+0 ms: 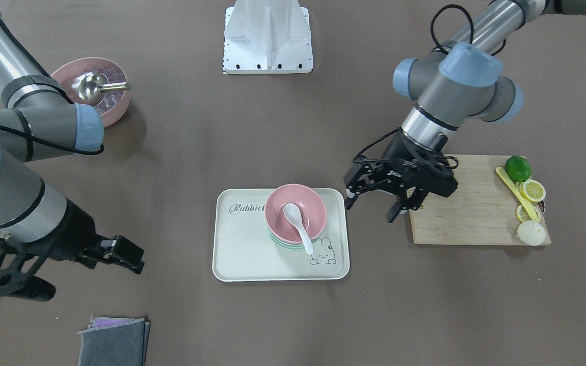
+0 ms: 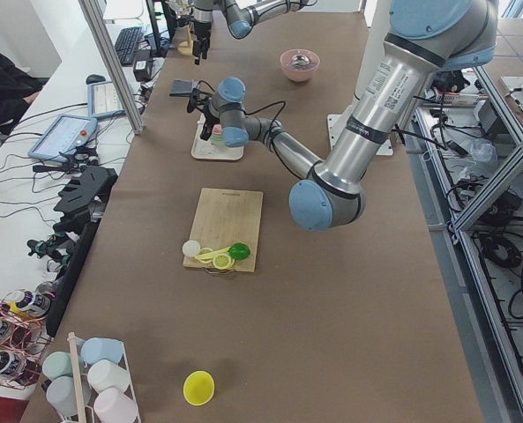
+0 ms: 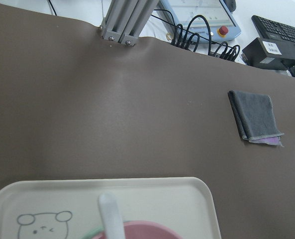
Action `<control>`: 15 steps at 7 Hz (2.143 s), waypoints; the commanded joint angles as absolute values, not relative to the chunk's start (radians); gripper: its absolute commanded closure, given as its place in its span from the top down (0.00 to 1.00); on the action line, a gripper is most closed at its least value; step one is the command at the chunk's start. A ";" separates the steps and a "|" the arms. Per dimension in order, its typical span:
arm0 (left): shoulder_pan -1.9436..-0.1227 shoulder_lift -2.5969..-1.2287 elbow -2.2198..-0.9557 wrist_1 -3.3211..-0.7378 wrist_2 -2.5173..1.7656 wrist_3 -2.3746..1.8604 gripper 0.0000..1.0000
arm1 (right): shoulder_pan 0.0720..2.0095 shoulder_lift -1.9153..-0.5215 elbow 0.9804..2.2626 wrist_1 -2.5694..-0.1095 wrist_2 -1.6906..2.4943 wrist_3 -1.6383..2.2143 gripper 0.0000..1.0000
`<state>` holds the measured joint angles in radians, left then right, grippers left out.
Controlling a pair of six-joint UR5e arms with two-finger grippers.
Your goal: Stack pink bowl on green and place spoon
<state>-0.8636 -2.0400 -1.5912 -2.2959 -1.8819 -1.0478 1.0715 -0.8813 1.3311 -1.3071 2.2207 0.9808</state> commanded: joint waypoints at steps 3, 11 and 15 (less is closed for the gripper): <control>-1.286 -1.895 -1.617 -1.528 -1.942 -0.271 0.99 | 1.334 -1.110 1.411 -1.760 2.192 0.112 1.00; -1.611 -1.683 -1.454 -1.673 -2.289 0.046 0.99 | 1.554 -1.322 1.416 -1.787 2.335 -0.031 1.00; -1.611 -1.675 -1.465 -1.666 -2.357 0.037 0.99 | 1.546 -1.318 1.407 -1.767 2.368 0.008 1.00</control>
<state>-1.6102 -1.6774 -1.4672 -1.6673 -2.3122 0.0382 1.5498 -1.3204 1.4140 -1.7810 2.3641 0.0005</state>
